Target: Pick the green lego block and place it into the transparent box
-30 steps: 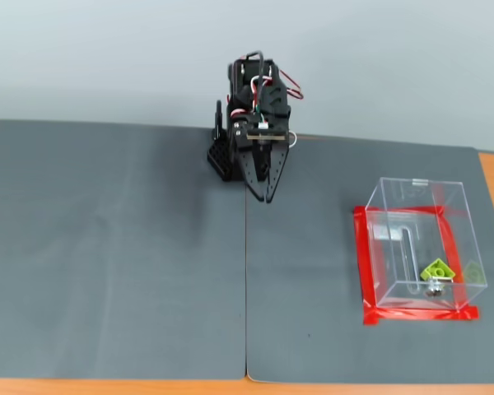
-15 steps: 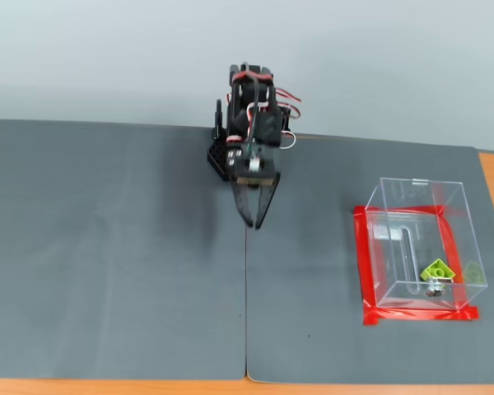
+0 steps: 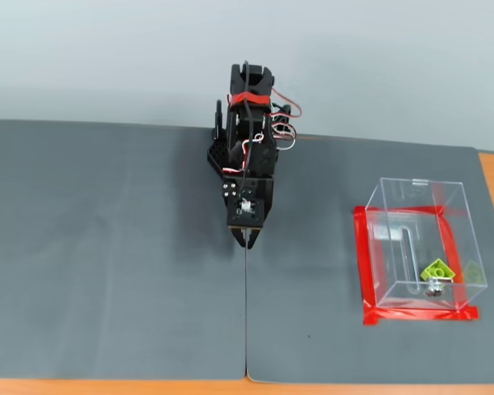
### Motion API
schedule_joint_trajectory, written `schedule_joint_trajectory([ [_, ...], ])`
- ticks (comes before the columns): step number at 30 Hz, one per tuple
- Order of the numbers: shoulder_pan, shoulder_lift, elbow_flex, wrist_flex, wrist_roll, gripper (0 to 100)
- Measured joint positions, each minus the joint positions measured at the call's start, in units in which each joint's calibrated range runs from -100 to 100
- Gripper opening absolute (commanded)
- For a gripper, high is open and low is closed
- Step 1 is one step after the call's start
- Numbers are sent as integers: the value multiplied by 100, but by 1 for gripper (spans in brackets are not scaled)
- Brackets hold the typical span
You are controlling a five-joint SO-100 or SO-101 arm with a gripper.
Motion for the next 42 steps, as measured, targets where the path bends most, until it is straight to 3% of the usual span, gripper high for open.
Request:
schedule_joint_trajectory([
  [6,0,-8,0,165,-15,2],
  [12,-74,-34,-45,1110,-15,2],
  [42,-111,-42,-45,1171,-20,2],
])
